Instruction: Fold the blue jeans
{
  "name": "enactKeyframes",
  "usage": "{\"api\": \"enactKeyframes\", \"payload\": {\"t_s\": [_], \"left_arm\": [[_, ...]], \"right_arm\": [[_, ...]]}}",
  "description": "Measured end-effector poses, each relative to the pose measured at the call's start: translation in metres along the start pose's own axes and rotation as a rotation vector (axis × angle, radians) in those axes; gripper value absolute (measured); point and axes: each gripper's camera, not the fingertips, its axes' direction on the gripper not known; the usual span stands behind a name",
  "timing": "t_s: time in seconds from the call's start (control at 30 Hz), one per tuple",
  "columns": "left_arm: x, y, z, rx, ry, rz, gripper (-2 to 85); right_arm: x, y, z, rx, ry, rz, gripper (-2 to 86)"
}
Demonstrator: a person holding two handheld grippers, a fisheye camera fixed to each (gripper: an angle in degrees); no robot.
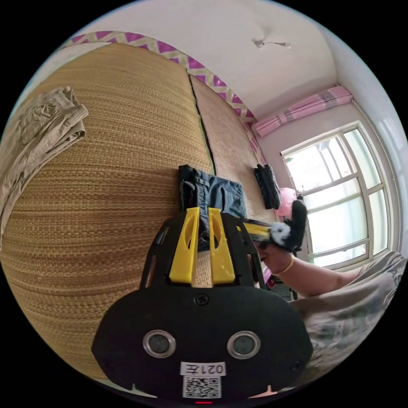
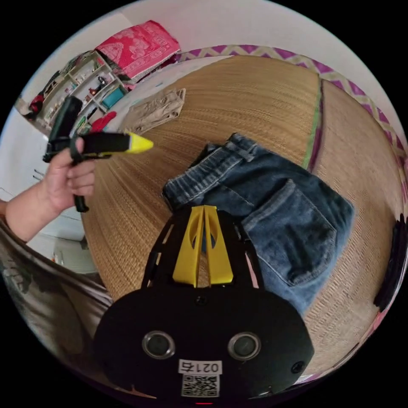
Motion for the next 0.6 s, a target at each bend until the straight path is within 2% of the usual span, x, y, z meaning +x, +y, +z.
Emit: {"api": "enactKeyframes", "payload": {"t_s": [0.07,0.17,0.2,0.27,0.33,0.43,0.6], "left_arm": [[-0.009,-0.012,0.011,-0.041,-0.013,-0.016,9.4],[-0.046,-0.026,0.032,-0.113,0.124,-0.155,14.4],[-0.056,-0.03,0.039,-0.14,0.181,-0.187,15.6],[-0.062,-0.037,0.049,-0.199,0.241,-0.183,16.4],[-0.064,-0.046,0.06,-0.281,0.242,-0.174,17.1],[-0.067,-0.067,0.068,-0.345,0.266,-0.178,15.1],[-0.072,-0.102,0.079,-0.496,0.284,-0.221,8.2]], "right_arm": [[0.041,0.022,-0.027,0.083,0.056,0.109,0.2],[0.131,0.071,-0.053,0.119,0.157,0.324,4.4],[0.171,0.092,-0.051,0.101,0.161,0.412,8.7],[0.235,0.124,-0.033,0.034,0.032,0.545,12.6],[0.3,0.166,0.008,-0.015,-0.26,0.659,13.6],[0.344,0.204,0.072,-0.063,-0.591,0.695,11.7],[0.376,0.244,0.127,-0.043,-0.685,0.741,7.2]]}}
